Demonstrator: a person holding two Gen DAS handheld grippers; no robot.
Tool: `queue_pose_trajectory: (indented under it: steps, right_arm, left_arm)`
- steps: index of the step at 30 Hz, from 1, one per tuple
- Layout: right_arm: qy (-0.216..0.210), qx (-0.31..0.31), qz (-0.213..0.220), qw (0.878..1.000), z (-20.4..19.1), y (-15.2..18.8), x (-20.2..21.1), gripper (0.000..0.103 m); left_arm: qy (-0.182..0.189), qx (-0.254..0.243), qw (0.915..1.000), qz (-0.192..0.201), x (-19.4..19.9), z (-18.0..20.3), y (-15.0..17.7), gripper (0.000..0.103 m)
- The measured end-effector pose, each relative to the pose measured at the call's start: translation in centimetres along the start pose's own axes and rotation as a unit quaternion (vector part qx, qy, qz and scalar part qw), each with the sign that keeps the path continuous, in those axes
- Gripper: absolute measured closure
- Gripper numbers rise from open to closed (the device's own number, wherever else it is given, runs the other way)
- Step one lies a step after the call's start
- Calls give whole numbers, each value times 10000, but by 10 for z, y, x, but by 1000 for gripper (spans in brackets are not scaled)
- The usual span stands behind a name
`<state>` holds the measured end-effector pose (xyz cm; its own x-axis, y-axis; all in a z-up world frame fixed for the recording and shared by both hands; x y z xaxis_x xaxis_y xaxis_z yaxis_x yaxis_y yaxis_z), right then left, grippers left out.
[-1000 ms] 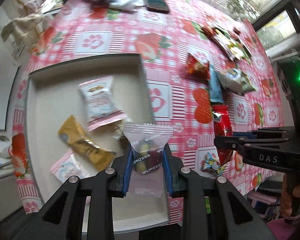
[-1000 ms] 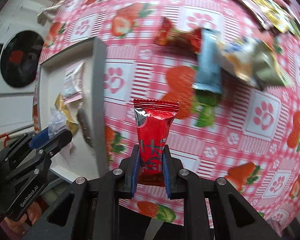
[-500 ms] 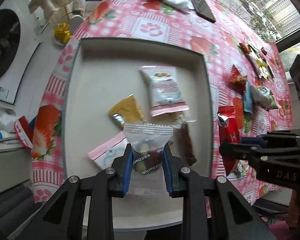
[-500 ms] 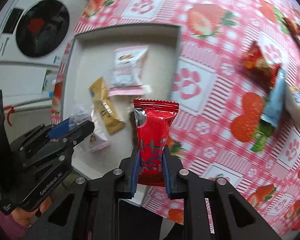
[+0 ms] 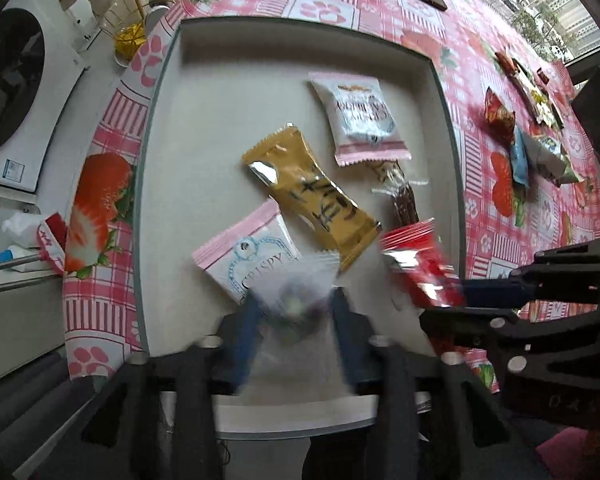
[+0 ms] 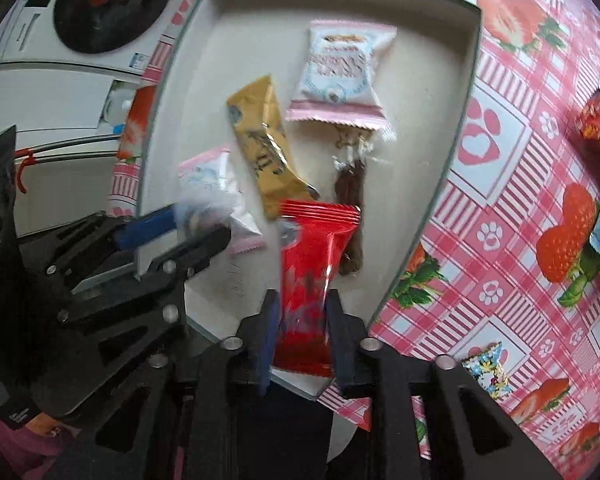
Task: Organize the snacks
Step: 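Open both tools over the tray to drop the candy bar and nut bag, then grasp the large chip bag with the right tool while the left grasps the Hello Kitty candy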
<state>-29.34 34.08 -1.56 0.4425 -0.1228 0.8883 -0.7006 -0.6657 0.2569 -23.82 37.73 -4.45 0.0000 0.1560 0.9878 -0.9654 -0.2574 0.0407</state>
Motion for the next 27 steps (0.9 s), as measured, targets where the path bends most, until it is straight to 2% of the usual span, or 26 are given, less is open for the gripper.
queue_pose_trajectory:
  steps: [1,3,5,10,13,15,16,18,21,22,26,27]
  right_arm:
    - [94,-97,13,9999,6,0,1,44]
    - [85,-341,112,9993,16,-1,2,6]
    - [19,-597,271,9978,30,2,10,3]
    - [43,-1380,425,9895,83,21,20,3]
    - [-124,-2039,411,9781,119,44,17,3]
    - [-366,-2567,479,9646,141,59,17,3]
    - [-489,-2816,546,9567,152,66,19,3]
    - [-849,-3411,775,9330,175,76,25,3]
    - [-1391,-4249,1266,8855,208,84,42,3]
    - [-1573,-4508,1479,8661,219,86,49,3]
    - [-1965,-5135,2027,8103,251,83,73,3]
    - [-2026,-5228,2117,8005,258,80,79,3]
  left_arm:
    - [-173,31,9998,1,0,-3,0,44]
    - [-182,76,9998,-26,-1,-5,0,32]
    - [-97,152,9998,-11,0,-6,-1,27]
    - [-111,-23,9999,6,1,5,-8,26]
    - [-85,-134,9999,25,3,19,-13,26]
    - [-62,-210,9998,39,5,29,-16,26]
    - [-57,-267,9996,44,6,34,-17,25]
    - [-57,-382,9993,30,6,43,-18,25]
    - [-67,-493,9988,5,4,50,-17,25]
    - [-72,-532,9986,-4,4,53,-17,25]
    - [-85,-571,9983,-46,3,57,-18,25]
    - [-79,-567,9983,-63,3,58,-18,25]
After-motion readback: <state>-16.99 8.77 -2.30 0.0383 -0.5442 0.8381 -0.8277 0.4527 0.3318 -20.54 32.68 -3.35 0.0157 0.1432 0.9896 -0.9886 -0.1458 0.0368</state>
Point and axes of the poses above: each gripper's, at about its wrist camera, not at the fingertips, and x roughly against the way its jaws point, z to its right, y to its underside, the point moved 8 cm from there along -x, roughly the way its jaws point, and after that the axes turned 4 degrees about -z, right-handed, at the moved point
